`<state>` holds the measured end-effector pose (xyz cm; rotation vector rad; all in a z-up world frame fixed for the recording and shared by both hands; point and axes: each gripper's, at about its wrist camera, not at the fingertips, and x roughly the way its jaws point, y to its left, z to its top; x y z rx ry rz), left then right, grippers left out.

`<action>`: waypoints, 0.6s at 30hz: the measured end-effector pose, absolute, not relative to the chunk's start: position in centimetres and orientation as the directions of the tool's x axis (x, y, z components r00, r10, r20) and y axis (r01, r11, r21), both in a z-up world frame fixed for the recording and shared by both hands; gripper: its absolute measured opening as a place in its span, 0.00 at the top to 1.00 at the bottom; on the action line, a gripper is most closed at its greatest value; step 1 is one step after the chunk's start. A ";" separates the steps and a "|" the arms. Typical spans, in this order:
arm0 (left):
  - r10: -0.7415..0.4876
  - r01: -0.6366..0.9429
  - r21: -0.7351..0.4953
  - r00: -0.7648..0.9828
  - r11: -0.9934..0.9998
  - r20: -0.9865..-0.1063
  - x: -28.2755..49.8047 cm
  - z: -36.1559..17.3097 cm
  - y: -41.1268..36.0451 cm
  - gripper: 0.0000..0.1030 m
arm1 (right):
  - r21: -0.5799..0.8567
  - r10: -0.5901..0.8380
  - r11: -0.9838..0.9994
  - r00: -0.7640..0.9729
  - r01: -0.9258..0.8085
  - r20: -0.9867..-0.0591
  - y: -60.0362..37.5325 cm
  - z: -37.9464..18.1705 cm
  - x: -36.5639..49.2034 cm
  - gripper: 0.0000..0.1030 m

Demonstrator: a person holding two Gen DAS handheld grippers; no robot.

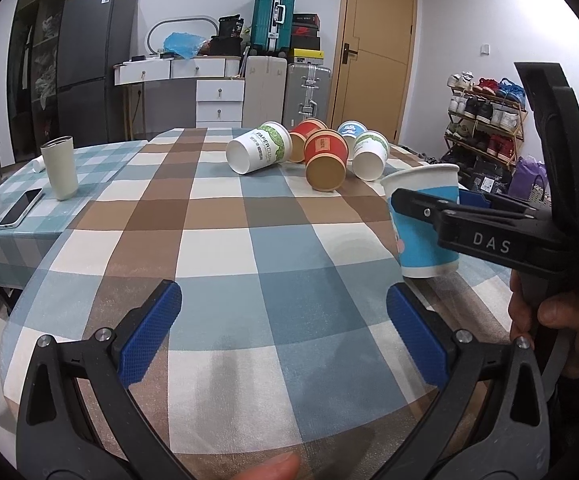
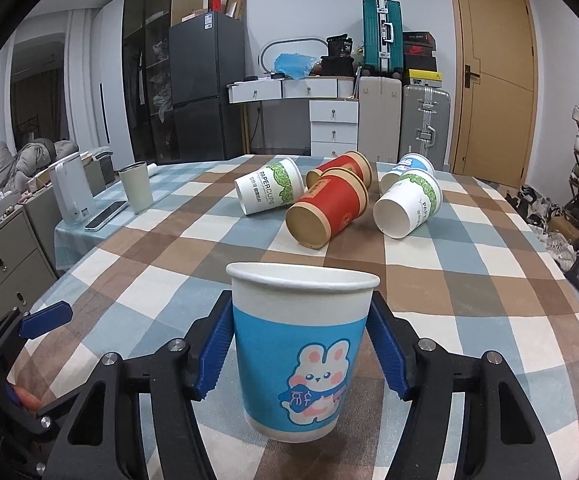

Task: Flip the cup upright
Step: 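Turn the blue cup upright with the right gripper and lower it to the table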

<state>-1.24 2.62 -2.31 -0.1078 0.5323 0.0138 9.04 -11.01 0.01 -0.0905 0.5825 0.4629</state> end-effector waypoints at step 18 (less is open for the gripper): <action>-0.015 -0.040 -0.096 0.860 0.995 -0.511 -1.1 -2.7 2.5 0.00 | -0.042 0.428 0.853 0.744 -0.520 -0.512 -12.5 -1.4 4.4 0.37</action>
